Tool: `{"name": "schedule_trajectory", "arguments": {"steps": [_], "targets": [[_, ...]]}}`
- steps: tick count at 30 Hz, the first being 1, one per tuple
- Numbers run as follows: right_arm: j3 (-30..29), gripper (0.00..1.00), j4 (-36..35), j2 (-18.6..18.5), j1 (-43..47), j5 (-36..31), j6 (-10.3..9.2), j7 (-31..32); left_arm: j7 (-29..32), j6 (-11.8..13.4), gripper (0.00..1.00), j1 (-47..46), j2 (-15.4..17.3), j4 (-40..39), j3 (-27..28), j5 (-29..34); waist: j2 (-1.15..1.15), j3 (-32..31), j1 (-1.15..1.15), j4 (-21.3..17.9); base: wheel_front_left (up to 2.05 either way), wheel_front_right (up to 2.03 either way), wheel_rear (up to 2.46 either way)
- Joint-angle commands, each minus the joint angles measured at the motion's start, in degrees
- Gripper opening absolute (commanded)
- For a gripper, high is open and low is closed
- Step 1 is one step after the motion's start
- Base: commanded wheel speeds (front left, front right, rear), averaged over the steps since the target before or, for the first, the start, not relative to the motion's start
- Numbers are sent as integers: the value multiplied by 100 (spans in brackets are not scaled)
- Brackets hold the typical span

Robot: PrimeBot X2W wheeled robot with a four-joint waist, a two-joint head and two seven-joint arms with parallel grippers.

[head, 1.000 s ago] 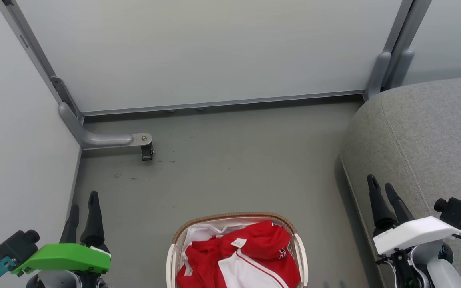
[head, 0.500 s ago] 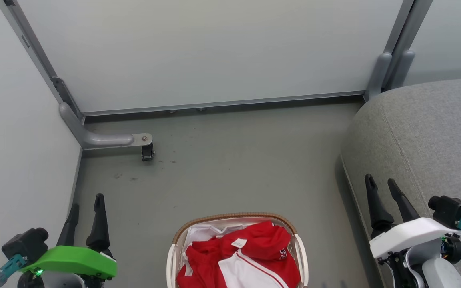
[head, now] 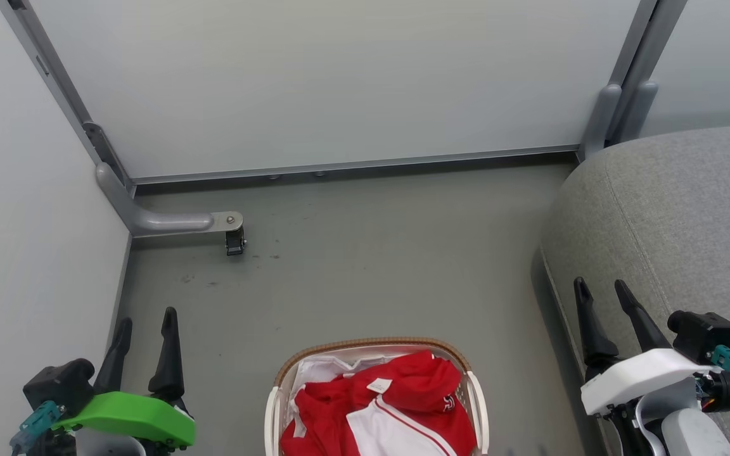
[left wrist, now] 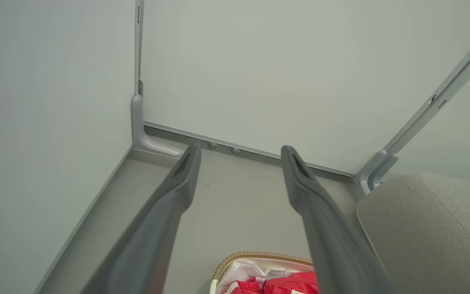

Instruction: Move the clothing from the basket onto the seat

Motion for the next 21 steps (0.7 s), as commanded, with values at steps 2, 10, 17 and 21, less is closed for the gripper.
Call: {"name": "schedule_trajectory", "arguments": {"steps": [2, 10, 17, 21], "targets": [[-11, 100, -10, -16, -19, -239, 1, -76, -71, 5, 100, 49, 79, -54, -10, 229, 0, -9, 0, 3, 0, 0, 0], [-108, 100, 40, 3, -3, -792, 2, -179, -176, 6, 100, 80, 102, -44, -53, 602, 0, -5, 0, -1, 0, 0, 0], [-231, 100, 19, 40, 24, -1195, 2, -273, -264, 6, 100, 108, 90, -33, -34, 882, 0, 0, 0, 0, 0, 0, 0], [-251, 100, 73, 55, 28, -1382, 1, -318, -315, 6, 100, 134, 103, -41, -104, 919, 0, 5, 0, -9, 0, 0, 0]]}}
